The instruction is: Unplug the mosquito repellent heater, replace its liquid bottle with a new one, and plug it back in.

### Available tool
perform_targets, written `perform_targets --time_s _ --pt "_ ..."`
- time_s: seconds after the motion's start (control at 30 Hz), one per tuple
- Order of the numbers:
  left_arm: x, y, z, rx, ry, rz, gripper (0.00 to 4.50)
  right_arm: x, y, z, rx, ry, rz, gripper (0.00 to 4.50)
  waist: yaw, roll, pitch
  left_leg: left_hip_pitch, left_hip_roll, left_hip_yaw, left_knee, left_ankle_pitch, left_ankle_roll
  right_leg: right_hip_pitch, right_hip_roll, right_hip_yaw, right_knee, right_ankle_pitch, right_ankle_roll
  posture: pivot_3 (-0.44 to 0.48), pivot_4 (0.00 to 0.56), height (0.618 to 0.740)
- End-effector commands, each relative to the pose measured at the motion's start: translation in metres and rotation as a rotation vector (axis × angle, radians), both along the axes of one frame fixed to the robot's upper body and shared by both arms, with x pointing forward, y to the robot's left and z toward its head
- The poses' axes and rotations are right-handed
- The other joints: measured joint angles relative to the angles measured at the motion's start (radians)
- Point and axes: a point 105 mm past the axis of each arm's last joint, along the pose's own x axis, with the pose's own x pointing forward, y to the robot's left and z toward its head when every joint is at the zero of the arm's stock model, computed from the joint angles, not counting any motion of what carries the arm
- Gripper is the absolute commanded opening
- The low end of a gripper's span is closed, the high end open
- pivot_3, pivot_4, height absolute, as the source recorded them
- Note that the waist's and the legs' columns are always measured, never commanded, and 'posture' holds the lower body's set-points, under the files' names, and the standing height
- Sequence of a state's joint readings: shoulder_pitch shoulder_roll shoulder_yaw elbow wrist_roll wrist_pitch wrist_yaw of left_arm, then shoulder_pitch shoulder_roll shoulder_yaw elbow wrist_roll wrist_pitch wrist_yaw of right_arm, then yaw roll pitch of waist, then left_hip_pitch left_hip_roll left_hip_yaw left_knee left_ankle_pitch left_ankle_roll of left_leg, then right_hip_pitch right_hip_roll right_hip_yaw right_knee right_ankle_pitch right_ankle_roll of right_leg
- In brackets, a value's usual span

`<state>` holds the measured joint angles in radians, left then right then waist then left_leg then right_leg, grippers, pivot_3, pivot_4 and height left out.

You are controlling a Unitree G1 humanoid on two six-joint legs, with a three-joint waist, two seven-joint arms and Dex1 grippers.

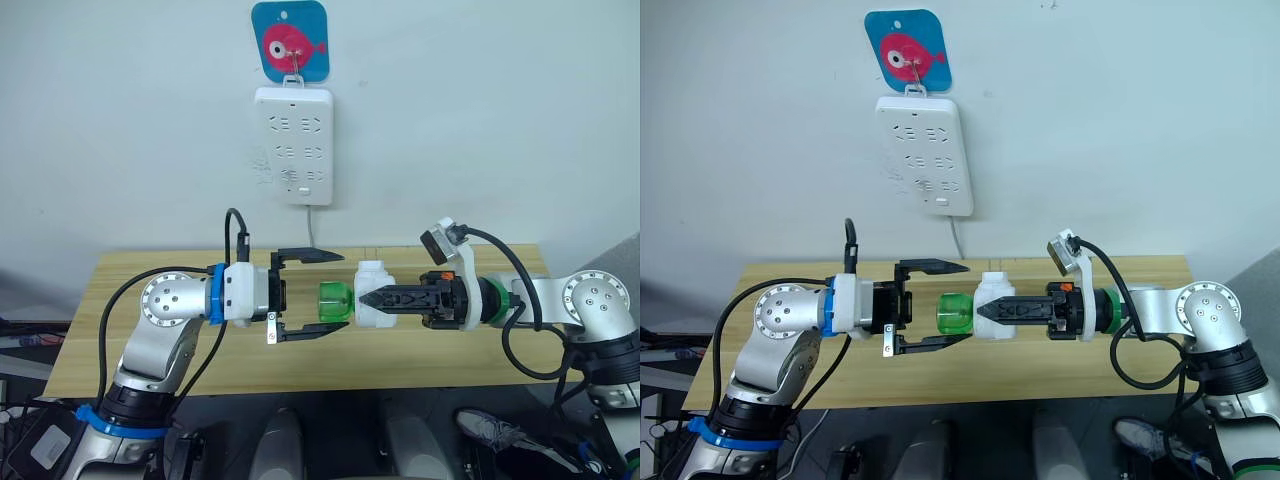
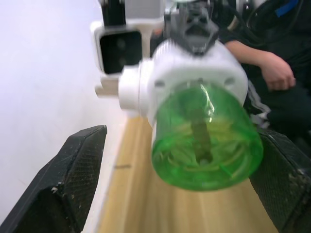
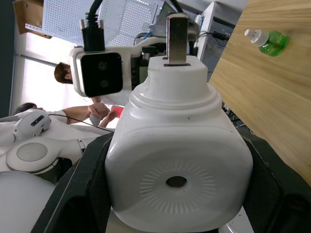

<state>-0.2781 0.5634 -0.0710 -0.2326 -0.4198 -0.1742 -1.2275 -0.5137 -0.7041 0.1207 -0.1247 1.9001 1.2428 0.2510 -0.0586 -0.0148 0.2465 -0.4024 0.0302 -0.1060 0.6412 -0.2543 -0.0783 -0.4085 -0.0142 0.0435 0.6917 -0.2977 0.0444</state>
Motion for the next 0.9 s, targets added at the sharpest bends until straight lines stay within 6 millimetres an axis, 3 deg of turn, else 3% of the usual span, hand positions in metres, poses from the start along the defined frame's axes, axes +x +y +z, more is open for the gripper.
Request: perform_targets --time_s 0.03,0.27,0.4,0.5,0.6,0.67,0.9 --pt "-0.005 0.004 0.007 -0.032 -0.047 -0.010 4.30 -0.001 0.000 0.009 0.028 -0.027 0.011 3.02 0.000 0.000 0.000 0.000 0.000 0.000 0.000 0.000 0.000 0.000 0.000 0.000 0.000 0.000 0.000 -0.067 0.232 0.725" --pt "-0.005 0.000 0.001 -0.003 -0.035 -0.030 2.28 0.000 0.001 0.010 0.029 -0.033 0.004 3.02 0.000 0.000 0.000 0.000 0.000 0.000 0.000 0.000 0.000 0.000 0.000 0.000 0.001 0.000 0.000 -0.068 0.230 0.725" --pt "0.003 0.002 0.011 0.048 0.081 -0.016 2.26 0.000 0.001 0.010 0.015 -0.050 0.003 3.02 -0.001 0.000 0.000 0.000 0.000 -0.001 0.000 0.000 0.000 0.000 0.000 -0.001 0.001 0.000 0.000 -0.061 0.229 0.725" --pt "0.022 0.011 0.020 0.065 0.541 0.064 2.26 -0.002 -0.001 0.010 0.002 -0.063 0.012 3.02 -0.003 -0.001 0.001 0.000 0.000 -0.002 0.001 0.000 0.000 0.000 0.001 -0.001 0.002 0.000 0.000 -0.051 0.229 0.725" --pt "0.017 0.018 0.028 0.106 0.893 0.007 2.26 -0.003 0.000 0.009 -0.005 -0.069 0.024 3.02 -0.008 -0.001 0.001 0.000 0.000 -0.003 0.002 0.000 0.000 0.000 0.001 -0.002 0.004 -0.003 0.004 -0.051 0.230 0.725" --pt "0.013 0.019 0.034 0.108 1.037 -0.033 2.26 -0.004 0.000 0.008 -0.004 -0.069 0.028 3.02 -0.016 -0.001 0.002 0.001 0.000 -0.003 0.002 0.000 0.000 0.000 0.001 -0.002 0.004 -0.003 0.004 -0.053 0.230 0.725" --pt "0.023 0.016 0.028 0.090 0.984 0.066 2.26 -0.003 0.000 0.009 0.003 -0.064 0.017 3.02 -0.026 -0.002 0.006 0.001 0.001 -0.002 0.001 0.000 0.000 -0.001 0.001 -0.002 0.004 -0.001 0.001 -0.062 0.232 0.725"
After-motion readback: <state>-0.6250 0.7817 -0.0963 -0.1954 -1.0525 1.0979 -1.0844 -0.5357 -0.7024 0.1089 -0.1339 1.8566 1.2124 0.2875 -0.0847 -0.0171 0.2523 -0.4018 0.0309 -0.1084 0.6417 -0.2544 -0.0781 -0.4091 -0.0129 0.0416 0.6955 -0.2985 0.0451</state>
